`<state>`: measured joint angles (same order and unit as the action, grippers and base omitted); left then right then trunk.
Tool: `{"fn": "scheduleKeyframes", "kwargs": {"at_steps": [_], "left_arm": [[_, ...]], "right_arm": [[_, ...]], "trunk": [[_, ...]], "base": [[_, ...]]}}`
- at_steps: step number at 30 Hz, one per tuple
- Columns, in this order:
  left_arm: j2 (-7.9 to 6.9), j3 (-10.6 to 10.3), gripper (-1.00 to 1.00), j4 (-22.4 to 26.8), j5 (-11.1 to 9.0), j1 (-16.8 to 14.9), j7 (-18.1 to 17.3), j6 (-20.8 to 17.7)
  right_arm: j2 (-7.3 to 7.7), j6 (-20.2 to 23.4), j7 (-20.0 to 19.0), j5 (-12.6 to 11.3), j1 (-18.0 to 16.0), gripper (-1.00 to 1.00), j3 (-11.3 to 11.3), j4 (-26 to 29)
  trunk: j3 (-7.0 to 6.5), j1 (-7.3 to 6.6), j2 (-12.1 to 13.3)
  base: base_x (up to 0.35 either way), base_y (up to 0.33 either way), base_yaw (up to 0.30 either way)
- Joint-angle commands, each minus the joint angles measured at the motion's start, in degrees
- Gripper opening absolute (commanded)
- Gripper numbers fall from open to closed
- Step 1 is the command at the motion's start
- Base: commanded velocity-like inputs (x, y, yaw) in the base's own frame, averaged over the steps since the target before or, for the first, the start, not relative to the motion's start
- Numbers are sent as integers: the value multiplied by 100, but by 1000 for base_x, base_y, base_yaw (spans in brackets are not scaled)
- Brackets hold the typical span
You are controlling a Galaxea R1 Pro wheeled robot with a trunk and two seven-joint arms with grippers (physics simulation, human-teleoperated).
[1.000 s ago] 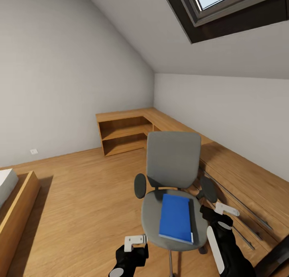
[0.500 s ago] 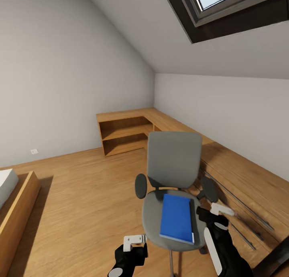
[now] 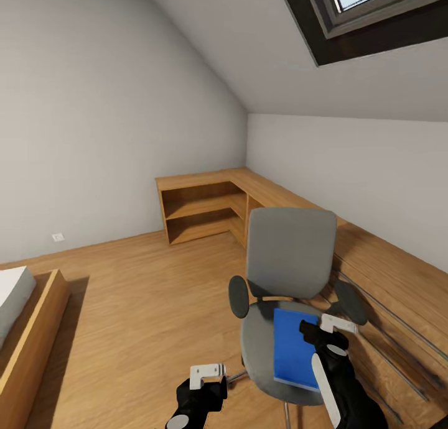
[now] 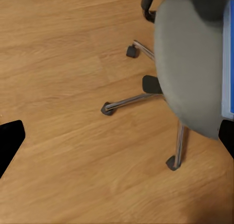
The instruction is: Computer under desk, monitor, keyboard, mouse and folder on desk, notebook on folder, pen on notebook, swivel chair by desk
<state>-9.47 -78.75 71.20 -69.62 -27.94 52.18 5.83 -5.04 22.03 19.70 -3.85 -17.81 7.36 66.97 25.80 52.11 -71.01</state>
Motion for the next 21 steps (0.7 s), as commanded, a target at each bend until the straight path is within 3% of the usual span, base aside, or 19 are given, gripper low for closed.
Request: {"fn": "scheduleKeyframes", "kwargs": {"at_steps": [1, 5, 10, 13, 18, 21], "left_arm": [[-3, -18, 100, 8, -54, -10, 11, 59], [-4, -18, 100, 8, -52, -12, 13, 59], [-3, -18, 100, 8, -52, -10, 14, 54], [-4, -18, 100, 8, -52, -11, 12, 53], [-2, -18, 100, 8, -52, -11, 11, 51], [-2, -18, 100, 8, -46, -11, 11, 52]], "right_arm": [[-1, 19, 26, -40, -4, 100, 4, 10], [76, -82, 26, -42, -4, 100, 3, -19], [228, -556, -48, -48, -4, 100, -2, -349], [326, -822, -179, -46, -4, 100, 3, -661], [626, -1163, -596, -73, -38, 100, 19, -1418], [742, -1537, -896, -72, -156, 100, 26, -2058]], "trunk": [[7, 2, -4], [7, 2, -4], [7, 2, -4], [7, 2, -4], [7, 2, -4], [7, 2, -4]], "base": [[210, 214, 0], [262, 124, 0], [272, 25, 0], [115, 6, 0], [32, 2, 0], [7, 0, 0]]}}
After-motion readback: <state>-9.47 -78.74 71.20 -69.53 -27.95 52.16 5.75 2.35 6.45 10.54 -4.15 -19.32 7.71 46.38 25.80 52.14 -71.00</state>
